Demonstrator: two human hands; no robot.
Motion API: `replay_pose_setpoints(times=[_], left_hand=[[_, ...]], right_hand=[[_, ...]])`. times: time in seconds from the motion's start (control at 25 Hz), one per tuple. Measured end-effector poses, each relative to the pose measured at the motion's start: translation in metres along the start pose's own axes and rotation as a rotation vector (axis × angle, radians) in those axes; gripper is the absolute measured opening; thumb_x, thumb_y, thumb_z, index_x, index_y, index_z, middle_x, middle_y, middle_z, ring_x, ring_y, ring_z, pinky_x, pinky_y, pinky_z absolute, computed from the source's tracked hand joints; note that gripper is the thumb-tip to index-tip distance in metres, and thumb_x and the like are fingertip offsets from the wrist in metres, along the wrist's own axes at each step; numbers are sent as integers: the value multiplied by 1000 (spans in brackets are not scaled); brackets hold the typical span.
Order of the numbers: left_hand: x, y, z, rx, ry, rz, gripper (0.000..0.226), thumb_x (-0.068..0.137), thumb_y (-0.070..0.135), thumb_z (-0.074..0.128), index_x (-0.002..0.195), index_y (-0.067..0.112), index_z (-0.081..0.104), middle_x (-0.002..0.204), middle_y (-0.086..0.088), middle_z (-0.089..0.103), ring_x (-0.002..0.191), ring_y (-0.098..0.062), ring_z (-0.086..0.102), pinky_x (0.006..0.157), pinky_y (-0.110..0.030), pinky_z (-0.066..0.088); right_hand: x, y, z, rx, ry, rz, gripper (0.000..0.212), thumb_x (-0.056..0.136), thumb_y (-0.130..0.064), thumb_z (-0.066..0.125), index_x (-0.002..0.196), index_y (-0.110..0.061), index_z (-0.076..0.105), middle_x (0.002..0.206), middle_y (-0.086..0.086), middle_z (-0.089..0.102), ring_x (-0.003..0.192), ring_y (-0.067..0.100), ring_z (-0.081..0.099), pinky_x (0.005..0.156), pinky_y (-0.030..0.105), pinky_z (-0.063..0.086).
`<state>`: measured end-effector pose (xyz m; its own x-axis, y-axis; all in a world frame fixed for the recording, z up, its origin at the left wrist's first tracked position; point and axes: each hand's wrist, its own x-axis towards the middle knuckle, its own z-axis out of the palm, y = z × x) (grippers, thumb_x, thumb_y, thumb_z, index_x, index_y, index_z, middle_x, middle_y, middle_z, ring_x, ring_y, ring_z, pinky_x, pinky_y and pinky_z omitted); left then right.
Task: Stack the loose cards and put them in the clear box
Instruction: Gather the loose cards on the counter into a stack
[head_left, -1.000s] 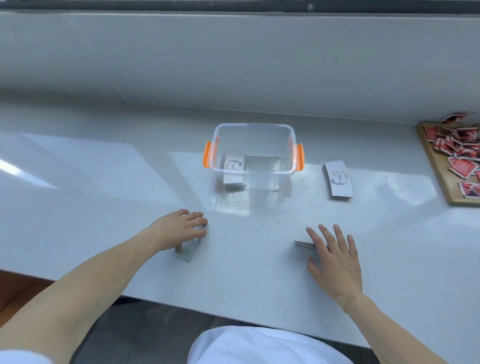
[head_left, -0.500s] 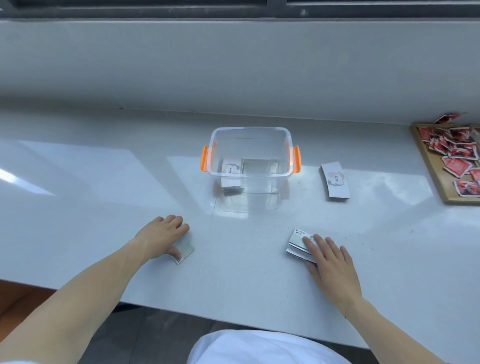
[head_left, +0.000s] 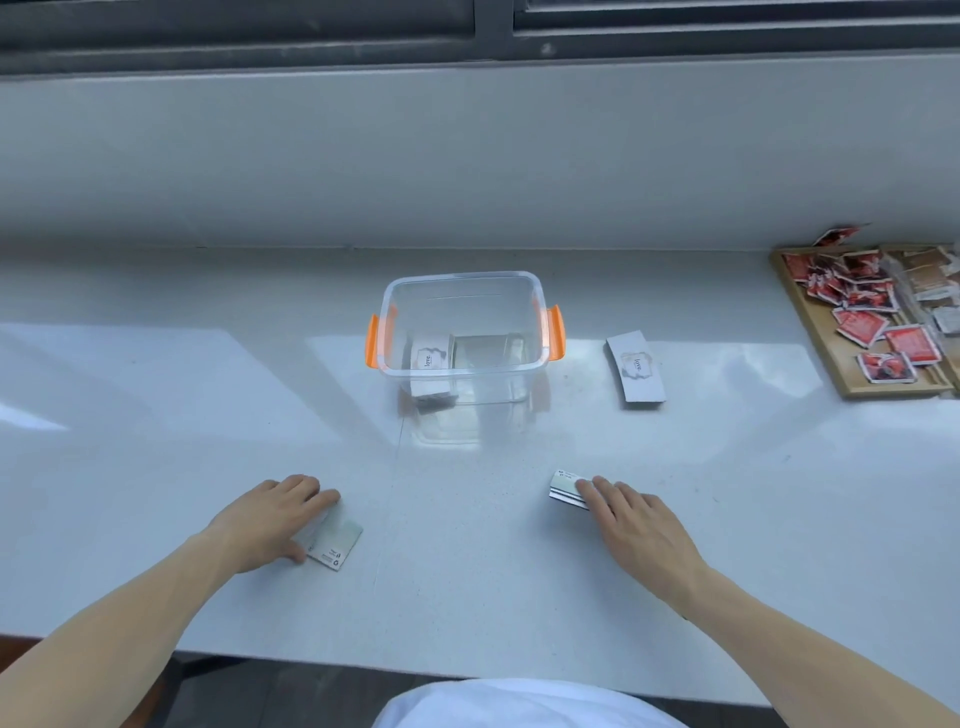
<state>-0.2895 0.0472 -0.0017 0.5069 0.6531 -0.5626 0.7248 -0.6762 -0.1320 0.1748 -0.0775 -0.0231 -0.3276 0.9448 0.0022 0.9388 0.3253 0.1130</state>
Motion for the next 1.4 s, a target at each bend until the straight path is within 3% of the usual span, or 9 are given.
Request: replay_pose_setpoints(times=[0.16, 0.28, 0.4, 0.52, 0.68, 0.88, 1.08, 1.2, 1.4], left_hand=[[4, 2, -4, -3, -47, -41, 46, 86, 50, 59, 123, 30, 40, 119, 7, 38, 108, -15, 43, 80, -27, 37], [12, 9, -14, -113, -11, -51, 22, 97, 32, 47, 119, 29, 43, 120, 5, 39, 96, -16, 44, 72, -28, 33], [33, 35, -37, -279, 166, -43, 27, 98, 15, 37, 116, 31, 47, 116, 7, 46, 90, -18, 44, 68, -29, 33], [65, 81, -63, -392, 346, -9, 32, 100, 11, 38, 123, 28, 51, 111, 4, 56, 100, -23, 48, 78, -32, 38], [106, 139, -94, -581, 505, -87, 32, 101, 16, 40, 126, 27, 57, 105, 0, 61, 102, -28, 50, 80, -38, 41], [139, 190, -115, -791, 458, -3, 36, 100, 11, 42, 125, 31, 59, 106, -2, 56, 103, -23, 47, 79, -42, 50], [152, 214, -121, -891, 361, 201, 59, 84, -10, 39, 128, 23, 60, 110, -4, 54, 106, -22, 45, 94, -32, 43], [156, 227, -128, -937, 310, 191, 61, 74, -5, 45, 128, 21, 58, 113, -2, 55, 107, -20, 45, 97, -24, 38], [159, 257, -132, -969, 300, 143, 45, 75, 4, 52, 118, 14, 56, 112, -2, 56, 105, -22, 46, 92, -25, 39]], right_hand=[[18, 7, -18, 55, -126, 100, 39, 60, 0, 67, 98, -10, 65, 72, 2, 57, 53, 26, 50, 41, 35, 38], [27, 12, -19, 114, -180, 144, 21, 79, -11, 53, 101, -13, 55, 84, 2, 54, 68, 27, 49, 50, 35, 33], [28, 14, -13, 116, -120, 164, 20, 82, -21, 58, 100, -13, 57, 87, 3, 57, 71, 29, 52, 55, 39, 43], [27, 15, -7, 146, -103, 175, 37, 84, -29, 56, 118, -14, 55, 118, 5, 60, 107, 34, 57, 80, 45, 50], [28, 16, -6, 184, -122, 191, 68, 83, -38, 60, 145, -19, 38, 150, 8, 42, 138, 35, 37, 104, 55, 40], [28, 19, -3, 224, -112, 190, 83, 85, -45, 54, 153, -22, 13, 161, 5, 20, 146, 32, 20, 112, 56, 28], [33, 22, 0, 254, -66, 196, 84, 84, -43, 57, 153, -20, 16, 160, 5, 23, 145, 33, 21, 113, 55, 28], [34, 24, 2, 259, -40, 191, 81, 82, -41, 59, 151, -17, 24, 157, 6, 30, 144, 34, 25, 112, 55, 30], [36, 25, 8, 237, -1, 186, 69, 81, -32, 65, 141, -6, 43, 137, 7, 56, 130, 32, 48, 107, 52, 40]])
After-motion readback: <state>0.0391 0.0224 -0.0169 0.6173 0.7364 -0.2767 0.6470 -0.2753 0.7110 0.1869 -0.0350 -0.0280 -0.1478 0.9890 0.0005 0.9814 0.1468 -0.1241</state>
